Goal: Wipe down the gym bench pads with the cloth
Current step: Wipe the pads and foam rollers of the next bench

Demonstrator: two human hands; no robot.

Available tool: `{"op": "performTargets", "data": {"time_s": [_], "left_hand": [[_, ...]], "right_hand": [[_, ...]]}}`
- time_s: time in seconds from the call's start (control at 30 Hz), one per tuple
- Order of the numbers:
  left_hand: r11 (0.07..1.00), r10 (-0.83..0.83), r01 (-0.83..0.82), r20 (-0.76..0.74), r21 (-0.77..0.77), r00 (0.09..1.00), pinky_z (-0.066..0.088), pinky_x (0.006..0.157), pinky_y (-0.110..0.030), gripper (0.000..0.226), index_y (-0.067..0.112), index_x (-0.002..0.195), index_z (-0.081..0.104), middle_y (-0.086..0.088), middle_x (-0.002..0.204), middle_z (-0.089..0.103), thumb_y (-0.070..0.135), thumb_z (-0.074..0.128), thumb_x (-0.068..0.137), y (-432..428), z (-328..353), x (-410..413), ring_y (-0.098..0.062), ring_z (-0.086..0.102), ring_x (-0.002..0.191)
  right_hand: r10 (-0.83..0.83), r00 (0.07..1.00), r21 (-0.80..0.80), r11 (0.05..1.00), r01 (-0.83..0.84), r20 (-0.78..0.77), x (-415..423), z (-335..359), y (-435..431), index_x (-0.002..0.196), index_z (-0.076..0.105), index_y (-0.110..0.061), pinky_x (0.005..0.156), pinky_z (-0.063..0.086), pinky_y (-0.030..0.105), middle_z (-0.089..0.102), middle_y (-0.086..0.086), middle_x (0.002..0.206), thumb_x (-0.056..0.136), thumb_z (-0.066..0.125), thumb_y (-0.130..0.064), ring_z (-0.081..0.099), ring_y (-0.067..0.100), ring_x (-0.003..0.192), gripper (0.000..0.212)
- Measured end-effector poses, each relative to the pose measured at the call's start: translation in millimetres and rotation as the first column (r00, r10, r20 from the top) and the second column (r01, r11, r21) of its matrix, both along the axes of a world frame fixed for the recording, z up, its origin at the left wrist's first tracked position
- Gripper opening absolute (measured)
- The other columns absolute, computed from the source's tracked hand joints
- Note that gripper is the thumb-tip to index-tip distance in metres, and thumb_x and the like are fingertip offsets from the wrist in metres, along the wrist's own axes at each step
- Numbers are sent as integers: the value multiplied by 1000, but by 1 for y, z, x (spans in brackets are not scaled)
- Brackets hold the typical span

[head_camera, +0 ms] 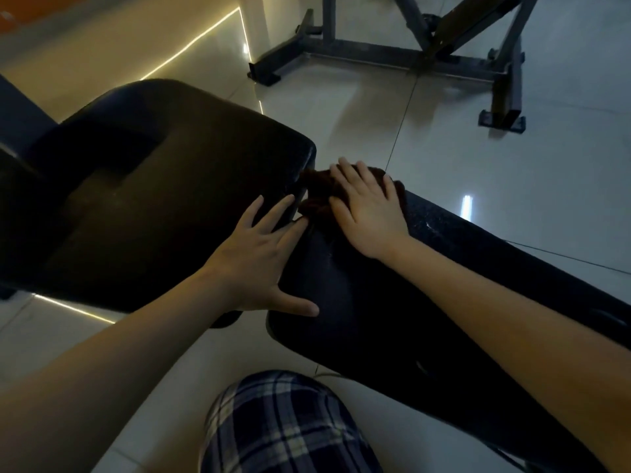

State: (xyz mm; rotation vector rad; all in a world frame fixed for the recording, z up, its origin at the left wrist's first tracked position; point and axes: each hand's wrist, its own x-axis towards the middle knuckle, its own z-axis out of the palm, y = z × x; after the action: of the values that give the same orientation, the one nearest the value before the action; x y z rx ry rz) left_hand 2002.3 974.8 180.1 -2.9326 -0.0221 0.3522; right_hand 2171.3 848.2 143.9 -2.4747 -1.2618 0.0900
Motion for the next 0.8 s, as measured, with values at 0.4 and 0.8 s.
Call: {"op": "performTargets", "data": {"time_s": [0.4, 0.8], "left_hand": [[1000, -15, 15, 15, -1, 1000, -11, 120, -51, 145, 4, 157, 2, -3, 164, 16, 104, -4, 52, 2, -2, 0, -21, -25, 148], [999, -49, 50, 57, -11, 997, -8, 121, -52, 135, 12, 157, 10, -4, 163, 22, 102, -1, 58, 2, 0, 0, -23, -15, 150]], "right_hand": [[301, 948, -61, 953, -296, 101, -84, -48, -167, 156, 15, -26, 114, 14, 52, 13, -6, 163, 99, 29, -41, 12, 19, 150, 61], [82, 996, -43, 996, -81, 34, -39, 4, -8, 155, 9, -29, 119, -9, 46, 1, -9, 163, 96, 12, -49, -5, 13, 150, 63]]}}
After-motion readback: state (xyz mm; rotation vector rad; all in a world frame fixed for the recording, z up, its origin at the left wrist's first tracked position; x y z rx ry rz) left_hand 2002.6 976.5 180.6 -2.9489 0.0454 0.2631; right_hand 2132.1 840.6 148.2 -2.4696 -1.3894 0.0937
